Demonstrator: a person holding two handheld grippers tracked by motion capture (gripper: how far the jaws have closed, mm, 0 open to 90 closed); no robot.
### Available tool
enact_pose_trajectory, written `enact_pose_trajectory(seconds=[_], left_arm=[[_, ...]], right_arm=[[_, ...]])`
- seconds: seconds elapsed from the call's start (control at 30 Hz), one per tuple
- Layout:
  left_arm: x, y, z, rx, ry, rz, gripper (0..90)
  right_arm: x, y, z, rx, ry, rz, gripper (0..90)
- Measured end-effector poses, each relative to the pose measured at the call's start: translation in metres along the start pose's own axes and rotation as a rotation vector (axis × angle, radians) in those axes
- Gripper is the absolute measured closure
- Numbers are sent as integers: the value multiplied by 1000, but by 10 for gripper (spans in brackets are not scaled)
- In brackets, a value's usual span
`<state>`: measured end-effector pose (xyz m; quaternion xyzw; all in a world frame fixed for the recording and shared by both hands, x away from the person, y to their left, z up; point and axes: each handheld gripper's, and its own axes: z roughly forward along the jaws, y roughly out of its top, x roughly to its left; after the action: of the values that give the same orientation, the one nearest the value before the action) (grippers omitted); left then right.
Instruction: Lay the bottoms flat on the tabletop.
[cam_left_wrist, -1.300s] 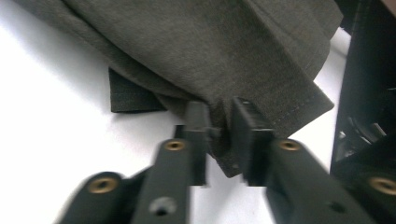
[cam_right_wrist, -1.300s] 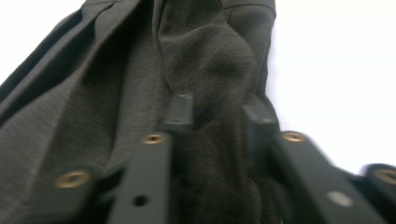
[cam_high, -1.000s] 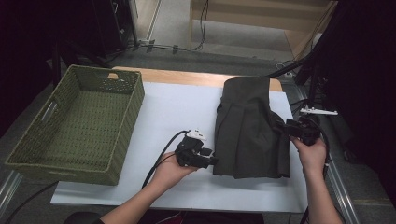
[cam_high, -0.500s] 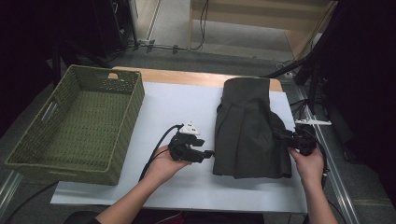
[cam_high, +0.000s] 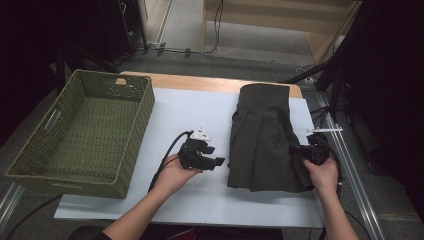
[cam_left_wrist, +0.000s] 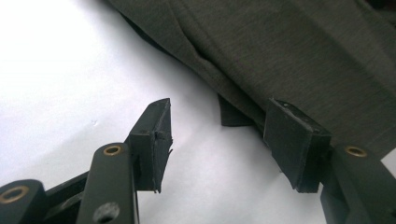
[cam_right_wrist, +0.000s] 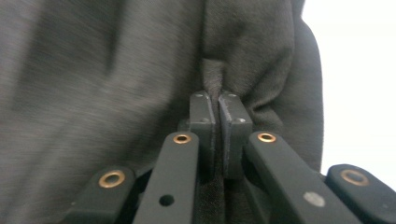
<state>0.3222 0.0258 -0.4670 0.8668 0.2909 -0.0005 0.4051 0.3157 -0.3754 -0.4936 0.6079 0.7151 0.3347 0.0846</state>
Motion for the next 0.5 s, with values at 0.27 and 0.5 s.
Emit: enact_pose_trajectory(seconds=[0.27,0.5], left_arm=[[3,0,-1,-2,6,-15,425],[10,2,-7,-20,15,-32,425]], right_arm=[[26,11,-29,-95,64,-36,846],[43,18,-40,-152,89,-55,845]])
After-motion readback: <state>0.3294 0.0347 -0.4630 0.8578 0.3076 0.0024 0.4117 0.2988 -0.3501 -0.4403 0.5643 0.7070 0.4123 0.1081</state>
